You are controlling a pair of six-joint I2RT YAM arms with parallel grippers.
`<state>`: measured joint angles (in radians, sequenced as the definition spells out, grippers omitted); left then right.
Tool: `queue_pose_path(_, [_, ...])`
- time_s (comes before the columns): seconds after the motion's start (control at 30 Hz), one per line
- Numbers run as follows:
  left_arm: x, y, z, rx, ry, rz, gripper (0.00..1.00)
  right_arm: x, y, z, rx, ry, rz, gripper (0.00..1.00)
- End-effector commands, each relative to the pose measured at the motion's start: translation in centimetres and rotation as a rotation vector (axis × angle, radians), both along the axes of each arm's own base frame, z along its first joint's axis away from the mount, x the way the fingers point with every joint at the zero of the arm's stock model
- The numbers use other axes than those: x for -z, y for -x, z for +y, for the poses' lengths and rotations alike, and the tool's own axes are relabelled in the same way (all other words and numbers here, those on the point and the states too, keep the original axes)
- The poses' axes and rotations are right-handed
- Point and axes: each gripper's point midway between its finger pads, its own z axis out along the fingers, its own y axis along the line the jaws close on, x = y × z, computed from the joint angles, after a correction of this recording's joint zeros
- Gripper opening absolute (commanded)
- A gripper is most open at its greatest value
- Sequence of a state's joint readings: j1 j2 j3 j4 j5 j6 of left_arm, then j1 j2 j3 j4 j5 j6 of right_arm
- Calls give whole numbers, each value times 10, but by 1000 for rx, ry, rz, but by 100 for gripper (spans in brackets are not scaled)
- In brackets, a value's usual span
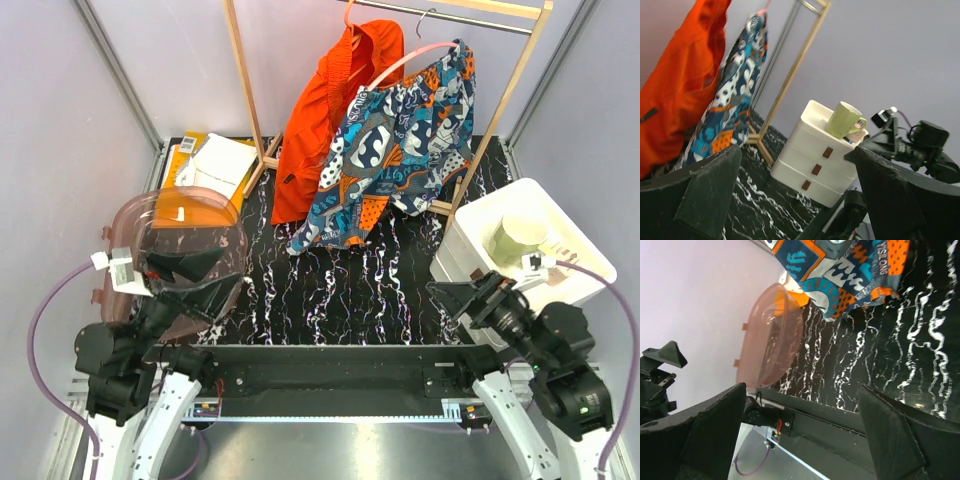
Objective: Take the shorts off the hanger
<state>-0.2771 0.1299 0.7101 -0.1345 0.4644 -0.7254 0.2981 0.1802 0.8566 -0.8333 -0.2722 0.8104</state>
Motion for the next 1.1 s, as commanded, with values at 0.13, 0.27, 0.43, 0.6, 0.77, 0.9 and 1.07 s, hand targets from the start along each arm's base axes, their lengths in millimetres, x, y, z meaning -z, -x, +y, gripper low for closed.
queue_pose_path(0.13, [13,4,-4,38,-38,196,99,-47,-2,-19,37,214,5,100])
queue_pose_path(0.27, [8,5,-2,28,-29,193,99,-82,-13,-23,63,250,-18,100])
queue_pose_path(0.43, [2,-6,-3,8,-46,179,99,-134,-31,-16,63,231,-89,100])
queue_pose_path(0.6, [1,-24,-11,27,-94,222,99,-173,-78,-7,81,265,-123,100])
queue_pose_path(0.77, [-24,-42,-19,43,-128,212,99,-191,-135,2,104,320,-127,100])
queue_pose_path(0.9, [-53,-75,-40,121,-207,189,97,-203,-156,0,141,345,-145,100])
queue_pose_path(1.07, [-89,-122,-63,136,-273,124,93,-202,-159,1,141,355,-149,100])
